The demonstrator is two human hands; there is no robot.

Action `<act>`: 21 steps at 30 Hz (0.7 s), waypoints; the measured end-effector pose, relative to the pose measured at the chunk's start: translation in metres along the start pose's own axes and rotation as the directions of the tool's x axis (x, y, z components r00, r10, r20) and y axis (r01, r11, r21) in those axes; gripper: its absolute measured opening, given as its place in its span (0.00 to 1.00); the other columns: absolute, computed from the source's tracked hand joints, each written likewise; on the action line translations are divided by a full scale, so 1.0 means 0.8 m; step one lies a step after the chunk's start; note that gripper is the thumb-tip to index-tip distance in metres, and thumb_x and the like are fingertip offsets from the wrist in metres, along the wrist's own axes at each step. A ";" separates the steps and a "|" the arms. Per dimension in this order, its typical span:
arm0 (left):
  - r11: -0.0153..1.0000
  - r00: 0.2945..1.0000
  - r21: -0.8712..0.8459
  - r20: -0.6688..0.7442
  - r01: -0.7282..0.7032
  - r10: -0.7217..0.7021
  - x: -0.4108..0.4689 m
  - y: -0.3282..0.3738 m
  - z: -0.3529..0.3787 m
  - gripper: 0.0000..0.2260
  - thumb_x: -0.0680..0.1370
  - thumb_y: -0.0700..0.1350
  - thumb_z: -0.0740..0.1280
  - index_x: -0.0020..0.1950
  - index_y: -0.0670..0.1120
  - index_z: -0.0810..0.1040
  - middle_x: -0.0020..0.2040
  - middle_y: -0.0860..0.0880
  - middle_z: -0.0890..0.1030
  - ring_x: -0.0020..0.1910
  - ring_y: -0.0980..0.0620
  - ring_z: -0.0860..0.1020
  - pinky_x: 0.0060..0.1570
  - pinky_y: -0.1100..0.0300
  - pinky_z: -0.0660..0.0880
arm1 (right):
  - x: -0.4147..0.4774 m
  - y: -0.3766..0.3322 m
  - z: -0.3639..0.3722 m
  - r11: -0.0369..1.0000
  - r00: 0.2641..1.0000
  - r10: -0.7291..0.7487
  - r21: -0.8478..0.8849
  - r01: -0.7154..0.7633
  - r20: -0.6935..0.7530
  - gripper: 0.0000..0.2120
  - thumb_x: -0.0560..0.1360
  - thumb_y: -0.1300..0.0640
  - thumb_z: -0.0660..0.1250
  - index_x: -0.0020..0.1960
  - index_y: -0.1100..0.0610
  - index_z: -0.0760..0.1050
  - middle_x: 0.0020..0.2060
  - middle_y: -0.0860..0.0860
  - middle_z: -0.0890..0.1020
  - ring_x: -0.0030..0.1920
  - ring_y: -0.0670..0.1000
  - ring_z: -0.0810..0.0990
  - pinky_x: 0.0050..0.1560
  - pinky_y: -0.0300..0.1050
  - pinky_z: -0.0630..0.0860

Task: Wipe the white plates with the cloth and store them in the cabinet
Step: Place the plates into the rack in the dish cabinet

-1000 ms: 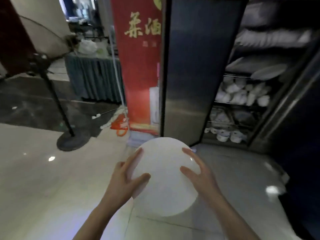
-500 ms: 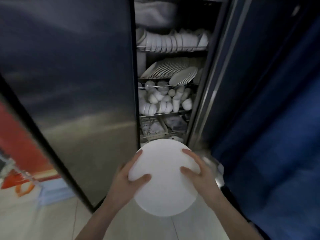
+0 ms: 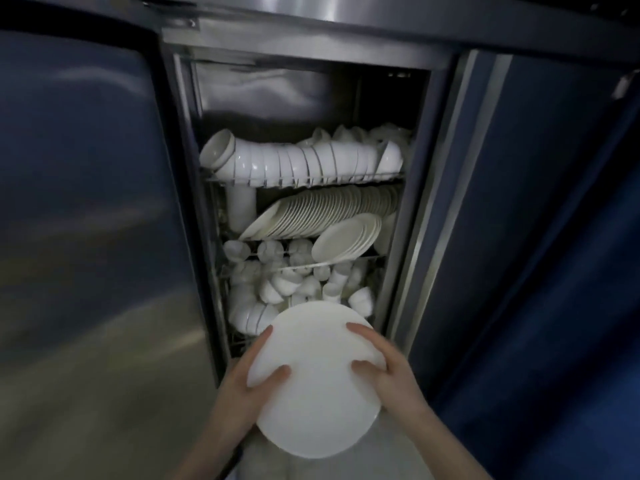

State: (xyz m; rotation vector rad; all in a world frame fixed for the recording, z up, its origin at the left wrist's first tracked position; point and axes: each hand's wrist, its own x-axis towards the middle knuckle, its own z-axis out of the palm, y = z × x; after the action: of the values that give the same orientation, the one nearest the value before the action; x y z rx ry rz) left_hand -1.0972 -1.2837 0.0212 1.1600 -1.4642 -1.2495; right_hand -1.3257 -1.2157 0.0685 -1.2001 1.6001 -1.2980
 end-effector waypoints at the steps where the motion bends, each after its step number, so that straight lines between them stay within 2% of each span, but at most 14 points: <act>1: 1.000 1.000 -0.002 -0.011 -0.016 0.016 0.037 0.007 0.016 0.31 0.62 0.62 0.76 0.64 0.73 0.72 0.65 0.62 0.75 0.59 0.62 0.77 0.51 0.64 0.77 | 0.043 -0.001 -0.011 1.000 1.000 -0.026 -0.012 0.026 0.011 0.25 0.70 0.61 0.70 0.56 0.32 0.79 0.65 0.48 0.73 0.61 0.48 0.75 0.62 0.49 0.75; 3: 1.000 0.999 0.014 -0.036 -0.022 0.023 0.078 0.017 0.032 0.32 0.63 0.61 0.76 0.65 0.73 0.70 0.65 0.62 0.74 0.59 0.63 0.76 0.48 0.68 0.76 | 0.094 -0.008 -0.019 0.997 0.998 -0.063 -0.054 0.063 0.012 0.26 0.71 0.62 0.71 0.55 0.30 0.78 0.64 0.50 0.73 0.60 0.49 0.75 0.64 0.52 0.75; 7: 0.999 0.994 0.036 -0.112 0.014 -0.010 0.181 0.019 0.071 0.33 0.66 0.61 0.77 0.66 0.76 0.66 0.63 0.62 0.73 0.61 0.55 0.75 0.54 0.58 0.74 | 0.214 -0.014 -0.037 0.992 0.994 -0.107 -0.064 0.109 0.029 0.28 0.73 0.65 0.70 0.55 0.30 0.78 0.65 0.49 0.74 0.62 0.51 0.75 0.64 0.53 0.75; 9: 0.999 0.989 0.036 -0.144 0.038 -0.033 0.227 0.023 0.086 0.32 0.69 0.57 0.77 0.68 0.74 0.66 0.63 0.61 0.74 0.60 0.54 0.75 0.54 0.60 0.73 | 0.261 -0.014 -0.043 0.988 0.991 -0.131 -0.076 0.134 0.037 0.28 0.73 0.66 0.69 0.56 0.32 0.78 0.64 0.49 0.73 0.61 0.50 0.74 0.62 0.46 0.75; 11: 0.999 0.983 0.022 -0.180 0.048 -0.043 0.274 0.024 0.098 0.31 0.70 0.52 0.77 0.69 0.70 0.68 0.64 0.60 0.75 0.58 0.56 0.75 0.48 0.66 0.72 | 0.306 -0.014 -0.047 0.983 0.989 -0.141 -0.111 0.144 0.035 0.28 0.73 0.67 0.69 0.55 0.33 0.76 0.63 0.48 0.72 0.59 0.48 0.73 0.56 0.36 0.72; 13: 0.998 0.982 0.011 -0.178 0.061 -0.058 0.323 0.021 0.109 0.31 0.71 0.51 0.77 0.69 0.68 0.69 0.62 0.60 0.76 0.57 0.57 0.75 0.45 0.67 0.71 | 0.349 -0.013 -0.050 0.981 0.988 -0.150 -0.123 0.152 0.027 0.28 0.73 0.68 0.68 0.55 0.33 0.76 0.61 0.47 0.71 0.58 0.45 0.72 0.52 0.27 0.69; 18: 0.997 0.982 0.002 -0.175 0.076 -0.074 0.438 0.002 0.131 0.31 0.70 0.51 0.77 0.68 0.69 0.71 0.56 0.66 0.76 0.58 0.57 0.76 0.56 0.61 0.73 | 0.451 -0.014 -0.056 0.973 0.987 -0.159 -0.171 0.158 0.009 0.28 0.73 0.68 0.68 0.56 0.34 0.75 0.61 0.50 0.71 0.56 0.44 0.73 0.49 0.20 0.67; 21: 0.994 0.980 0.052 -0.183 0.094 -0.083 0.495 -0.009 0.145 0.32 0.71 0.51 0.77 0.71 0.66 0.68 0.61 0.60 0.75 0.61 0.57 0.74 0.59 0.62 0.69 | 0.510 -0.007 -0.054 0.958 0.991 -0.132 -0.252 0.133 0.021 0.28 0.74 0.66 0.69 0.56 0.32 0.73 0.62 0.51 0.73 0.58 0.47 0.75 0.48 0.20 0.68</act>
State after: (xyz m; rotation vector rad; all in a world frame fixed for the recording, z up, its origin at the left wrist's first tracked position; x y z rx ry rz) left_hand -1.2857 -1.6509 0.0160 1.3559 -1.3352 -1.1337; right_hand -1.4828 -1.5940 0.0883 -1.4868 1.7475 -1.1969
